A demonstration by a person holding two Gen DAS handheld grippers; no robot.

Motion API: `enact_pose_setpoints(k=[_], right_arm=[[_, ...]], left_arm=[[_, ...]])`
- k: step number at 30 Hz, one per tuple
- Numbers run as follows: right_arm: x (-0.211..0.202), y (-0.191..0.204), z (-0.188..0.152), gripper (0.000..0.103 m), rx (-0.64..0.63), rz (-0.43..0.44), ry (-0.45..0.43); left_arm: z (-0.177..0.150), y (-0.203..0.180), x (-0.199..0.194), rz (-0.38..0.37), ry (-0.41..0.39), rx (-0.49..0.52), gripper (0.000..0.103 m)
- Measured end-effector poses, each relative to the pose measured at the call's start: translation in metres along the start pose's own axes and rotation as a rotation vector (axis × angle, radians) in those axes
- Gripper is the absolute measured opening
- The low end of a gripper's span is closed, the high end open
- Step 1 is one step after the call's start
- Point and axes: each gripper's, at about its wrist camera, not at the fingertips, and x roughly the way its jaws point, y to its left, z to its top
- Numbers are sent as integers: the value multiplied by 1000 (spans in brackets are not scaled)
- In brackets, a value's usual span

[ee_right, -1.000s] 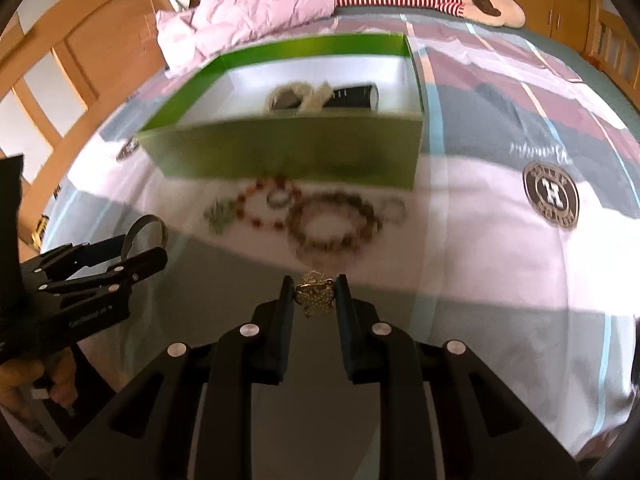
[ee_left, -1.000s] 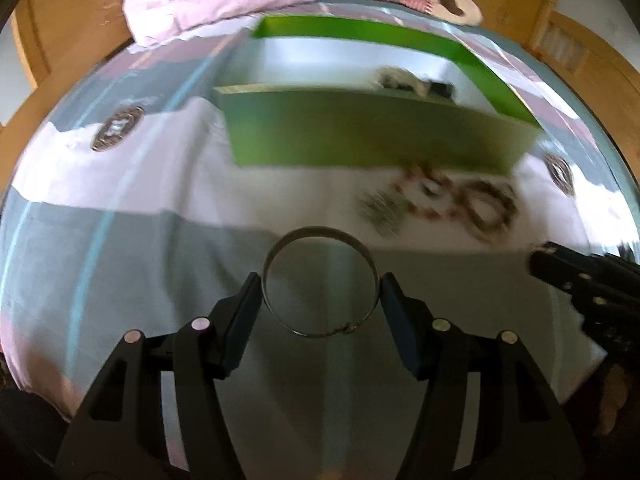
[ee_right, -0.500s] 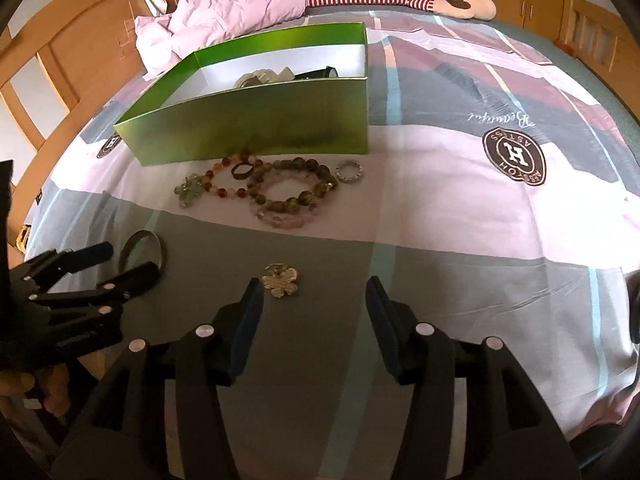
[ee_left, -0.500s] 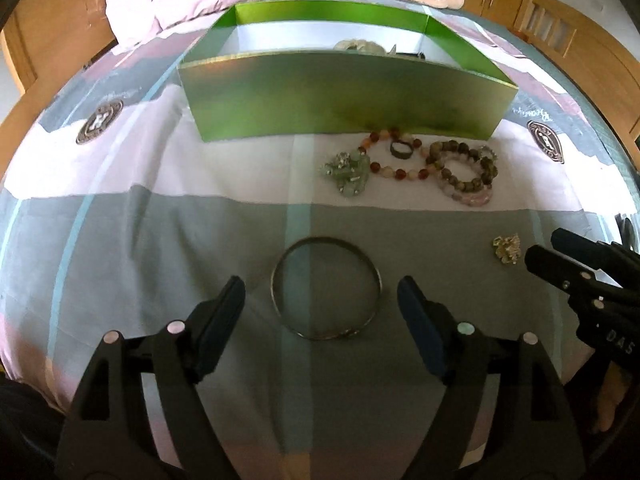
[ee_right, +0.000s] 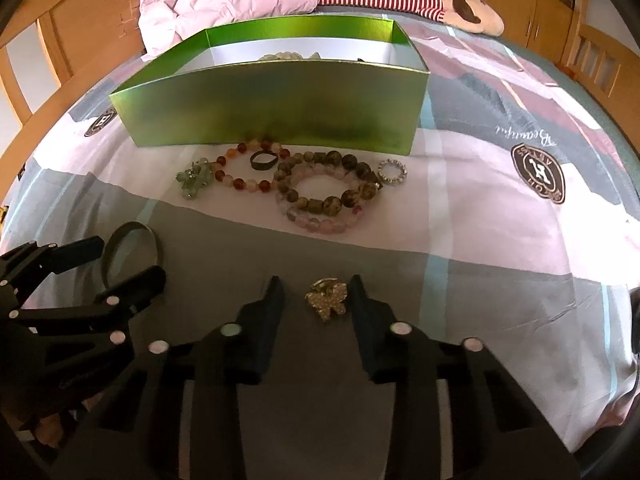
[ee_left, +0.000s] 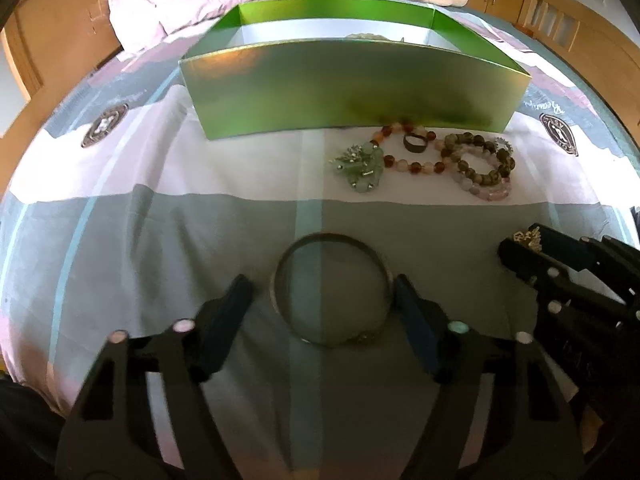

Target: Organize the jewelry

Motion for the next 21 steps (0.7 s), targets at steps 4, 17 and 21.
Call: enact_pose_setpoints(k=[4, 17, 21], right_arm=[[-2, -2, -1, 21, 1, 2, -6], [-115, -7, 56, 21, 55, 15, -235], [-154, -12, 97, 21, 68, 41, -352]], left_arm=[[-1, -5, -4, 30, -17, 11, 61], [45, -4, -110, -21, -240, -23, 61], [79, 0, -147, -56, -331, -31, 61]])
